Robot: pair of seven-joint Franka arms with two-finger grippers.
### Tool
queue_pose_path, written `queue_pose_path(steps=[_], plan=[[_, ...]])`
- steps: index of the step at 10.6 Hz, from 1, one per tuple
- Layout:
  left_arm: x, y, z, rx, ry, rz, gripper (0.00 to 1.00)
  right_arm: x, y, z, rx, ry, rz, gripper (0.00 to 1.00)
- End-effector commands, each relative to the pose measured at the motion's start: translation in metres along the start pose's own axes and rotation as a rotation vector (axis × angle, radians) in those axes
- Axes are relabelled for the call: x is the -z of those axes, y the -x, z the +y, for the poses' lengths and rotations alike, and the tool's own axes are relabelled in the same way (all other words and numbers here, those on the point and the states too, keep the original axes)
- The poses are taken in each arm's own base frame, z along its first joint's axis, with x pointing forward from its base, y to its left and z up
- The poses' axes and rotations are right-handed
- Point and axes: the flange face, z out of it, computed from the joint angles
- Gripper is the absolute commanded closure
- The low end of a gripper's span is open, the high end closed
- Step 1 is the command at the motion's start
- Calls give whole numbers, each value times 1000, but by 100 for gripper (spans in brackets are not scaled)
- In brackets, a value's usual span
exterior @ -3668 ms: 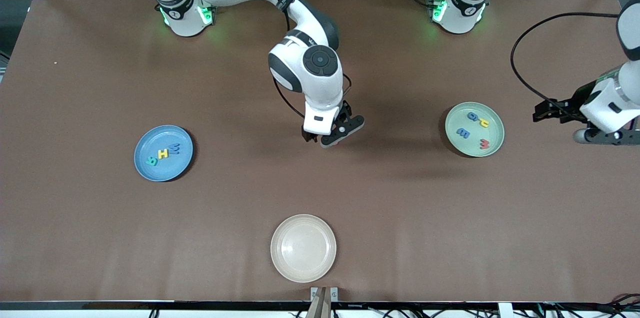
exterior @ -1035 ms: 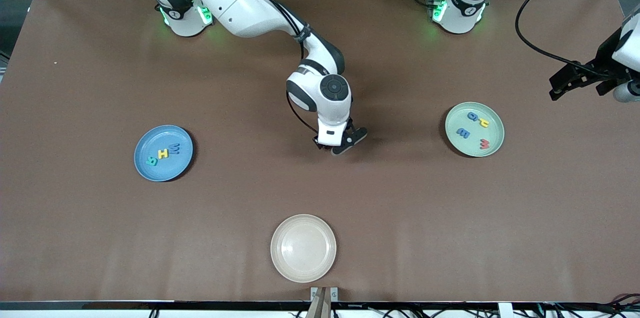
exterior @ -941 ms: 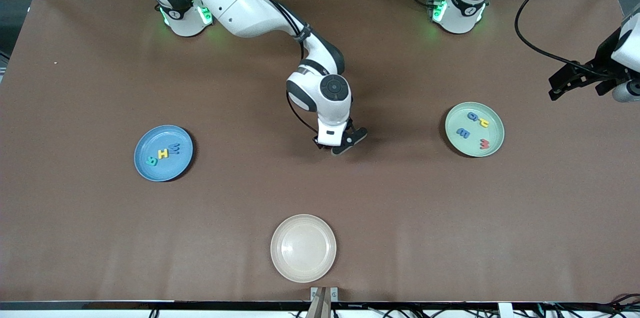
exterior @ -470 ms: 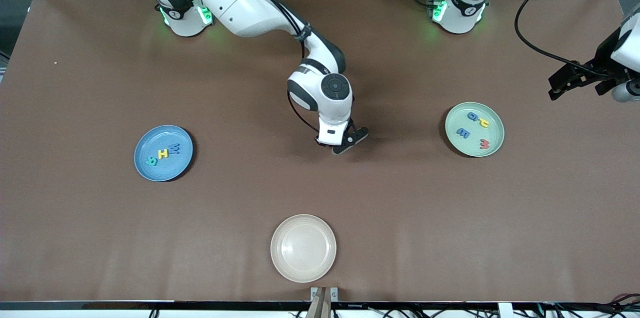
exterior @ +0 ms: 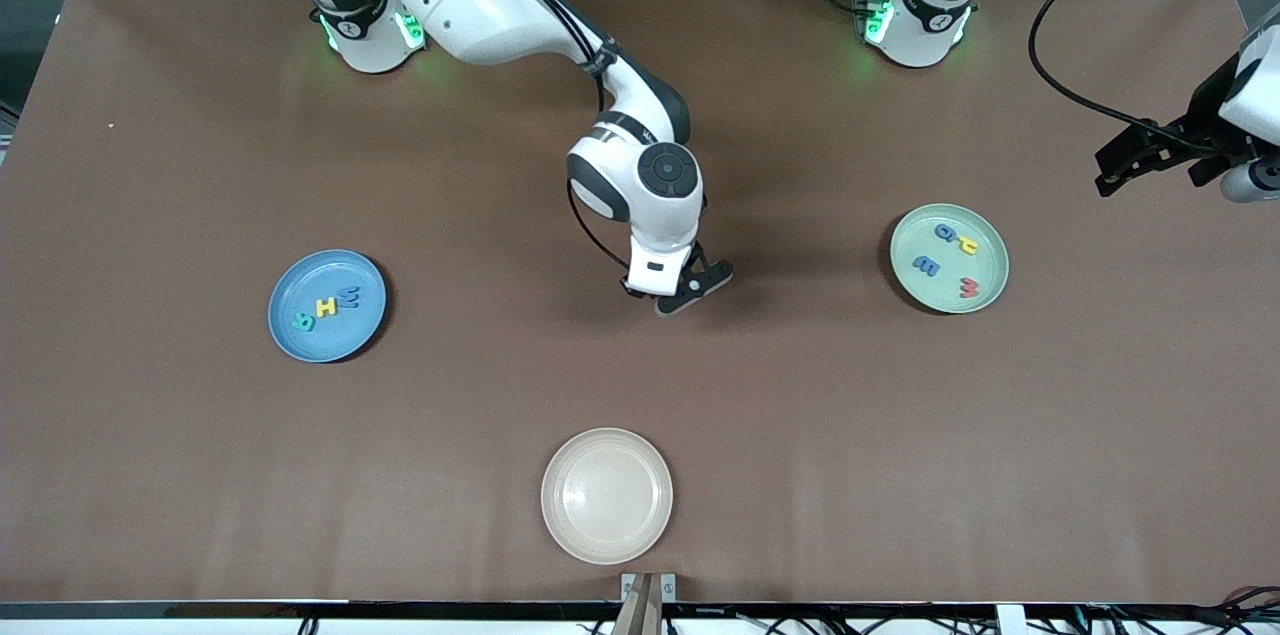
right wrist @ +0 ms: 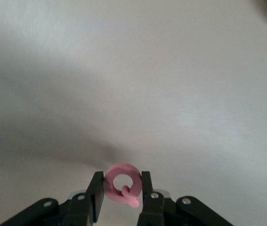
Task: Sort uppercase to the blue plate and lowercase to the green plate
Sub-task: 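Grasp the pink Q with the right gripper and lift it, then carry the Q to the blue plate and open the right gripper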
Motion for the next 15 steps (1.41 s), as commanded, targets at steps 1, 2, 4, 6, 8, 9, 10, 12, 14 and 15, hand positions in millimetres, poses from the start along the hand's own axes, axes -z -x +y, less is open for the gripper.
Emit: queue_pose_path(steps=[1, 2, 4, 6, 8, 9, 10, 12, 14, 15], plan=[[8, 4, 2, 20, 17, -6, 0, 67, 7, 60, -103, -22, -24, 100], [8, 4, 2, 20, 17, -6, 0, 97, 19, 100, -151, -29, -26, 100], [8, 4, 2, 20, 17, -6, 0, 140, 48, 172, -235, -25, -45, 100], [8, 4, 4, 17, 17, -6, 0, 157, 67, 233, -318, -6, -120, 100], [7, 4, 3, 17, 16, -9, 0, 151, 80, 280, -383, 4, -176, 100], [8, 5, 4, 17, 17, -9, 0, 140, 93, 317, -400, 1, -218, 100], [7, 5, 5, 15, 16, -14, 0, 133, 108, 343, -358, -8, -248, 100], [7, 6, 6, 12, 15, -16, 0, 96, 143, 396, -382, -23, -325, 100], [1, 4, 10, -11, 14, -31, 0, 86, 171, 426, -398, -29, -351, 100], [-2, 3, 13, -13, 34, -39, 0, 77, 190, 445, -405, -37, -355, 100]])
